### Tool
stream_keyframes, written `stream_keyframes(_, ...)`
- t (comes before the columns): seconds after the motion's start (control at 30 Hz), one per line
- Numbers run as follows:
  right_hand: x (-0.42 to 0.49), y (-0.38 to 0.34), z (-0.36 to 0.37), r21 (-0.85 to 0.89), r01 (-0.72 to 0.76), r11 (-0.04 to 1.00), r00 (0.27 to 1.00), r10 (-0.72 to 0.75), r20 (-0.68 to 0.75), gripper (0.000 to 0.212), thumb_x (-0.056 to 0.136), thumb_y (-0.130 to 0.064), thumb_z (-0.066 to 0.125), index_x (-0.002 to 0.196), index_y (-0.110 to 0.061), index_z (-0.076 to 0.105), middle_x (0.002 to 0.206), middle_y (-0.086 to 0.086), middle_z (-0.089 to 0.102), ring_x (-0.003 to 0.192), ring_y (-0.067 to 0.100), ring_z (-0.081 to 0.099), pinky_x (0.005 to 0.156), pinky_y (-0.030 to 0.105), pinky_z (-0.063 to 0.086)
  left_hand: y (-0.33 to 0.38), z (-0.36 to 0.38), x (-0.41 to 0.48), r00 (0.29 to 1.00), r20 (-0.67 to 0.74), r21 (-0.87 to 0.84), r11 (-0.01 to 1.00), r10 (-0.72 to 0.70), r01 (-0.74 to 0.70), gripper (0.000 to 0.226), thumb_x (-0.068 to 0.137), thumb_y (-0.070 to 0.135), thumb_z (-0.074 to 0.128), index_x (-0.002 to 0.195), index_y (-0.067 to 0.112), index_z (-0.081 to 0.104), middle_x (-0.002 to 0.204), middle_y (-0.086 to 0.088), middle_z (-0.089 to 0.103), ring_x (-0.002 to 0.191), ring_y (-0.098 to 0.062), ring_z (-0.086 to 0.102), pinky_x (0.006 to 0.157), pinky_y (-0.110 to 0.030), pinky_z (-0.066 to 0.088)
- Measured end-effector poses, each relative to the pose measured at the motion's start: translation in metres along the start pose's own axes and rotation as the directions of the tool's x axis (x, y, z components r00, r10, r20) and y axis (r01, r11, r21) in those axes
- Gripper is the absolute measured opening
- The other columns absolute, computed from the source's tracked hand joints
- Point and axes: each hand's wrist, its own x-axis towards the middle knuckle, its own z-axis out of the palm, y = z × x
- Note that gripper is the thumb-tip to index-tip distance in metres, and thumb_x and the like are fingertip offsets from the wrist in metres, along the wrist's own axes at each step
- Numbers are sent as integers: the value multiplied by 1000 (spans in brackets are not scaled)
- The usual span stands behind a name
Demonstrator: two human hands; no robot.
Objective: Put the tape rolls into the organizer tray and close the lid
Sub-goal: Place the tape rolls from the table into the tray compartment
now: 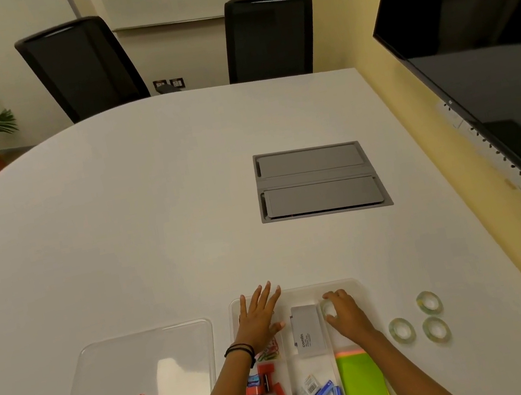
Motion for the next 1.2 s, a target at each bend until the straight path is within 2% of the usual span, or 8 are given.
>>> stream_keyframes(0.17, -2, 2, -19, 143, 9, 990, 999, -2, -53, 34, 88, -6, 56, 121, -6, 52, 128, 17, 47, 122, 28, 45, 102, 33, 38, -3, 3, 2, 1000, -4, -4, 1000, 1, -1, 72, 95, 41, 46, 149, 25, 0, 160, -5, -8, 148, -23, -7, 117, -52, -10)
stream_keyframes(0.27, -7, 5, -35, 244, 42, 969, 996, -21, -89, 29, 88, -2, 57, 116, -4, 56, 125, 17, 51, 115, 29, 51, 95, 29, 42, -4, 4, 3, 1000, -1, 1, 1000, 0, 0, 72, 95, 42, 45, 149, 25, 0, 160, -6, -8, 148, -24, -7, 117, -52, -10)
stream_keyframes(0.47, -26, 22, -62, 401, 50, 915, 967, 57, -249, 21, 90, 4, 52, 108, -3, 62, 114, 12, 61, 95, 18, 56, 70, 1, 45, -5, 3, 3, 1000, 11, -5, 1000, 8, -8, 72, 95, 41, 45, 149, 25, 0, 160, -7, -10, 148, -23, -7, 117, -52, -9)
stream_keyframes(0.57, -38, 43, -66, 452, 11, 892, 943, 141, -302, 22, 88, 8, 51, 107, 1, 61, 114, 17, 63, 93, 22, 57, 71, 9, 46, -4, 3, 2, 1000, 4, -19, 1000, 8, -8, 72, 95, 41, 46, 149, 25, 0, 160, -7, -10, 148, -23, -7, 117, -52, -9)
stream_keyframes(0.7, -54, 73, -59, 470, -99, 877, 918, 263, -297, 22, 87, 12, 49, 105, 6, 60, 116, 24, 61, 105, 34, 56, 89, 34, 43, -5, 2, 3, 1000, 5, -16, 1000, 9, -9, 73, 95, 41, 46, 149, 25, 0, 160, -6, -9, 148, -23, -7, 117, -53, -9)
stream_keyframes(0.83, -73, 96, -46, 374, -146, 916, 932, 255, -259, 33, 84, 15, 51, 116, 8, 54, 123, 25, 55, 120, 37, 49, 99, 33, 37, -5, 3, 3, 1000, -1, -38, 999, 12, -12, 73, 95, 39, 47, 149, 25, 0, 160, -6, -9, 148, -22, -7, 117, -53, -9)
stream_keyframes(1.0, -88, 99, -39, 325, -134, 936, 966, 197, -170, 54, 82, 13, 56, 132, 1, 41, 135, 25, 43, 130, 36, 40, 109, 43, 35, -6, 3, 3, 1000, 7, -31, 999, 14, -13, 73, 96, 41, 46, 149, 25, -2, 160, -6, -10, 148, -23, -8, 117, -53, -10)
stream_keyframes(1.2, -89, 96, -31, 119, -122, 985, 987, 132, -86, 63, 86, 2, 55, 142, -15, 30, 153, 17, 19, 143, 31, 19, 116, 40, 23, -6, 3, 4, 1000, 15, -9, 1000, 12, -12, 73, 96, 42, 44, 149, 24, -4, 160, -7, -10, 148, -24, -8, 117, -53, -10)
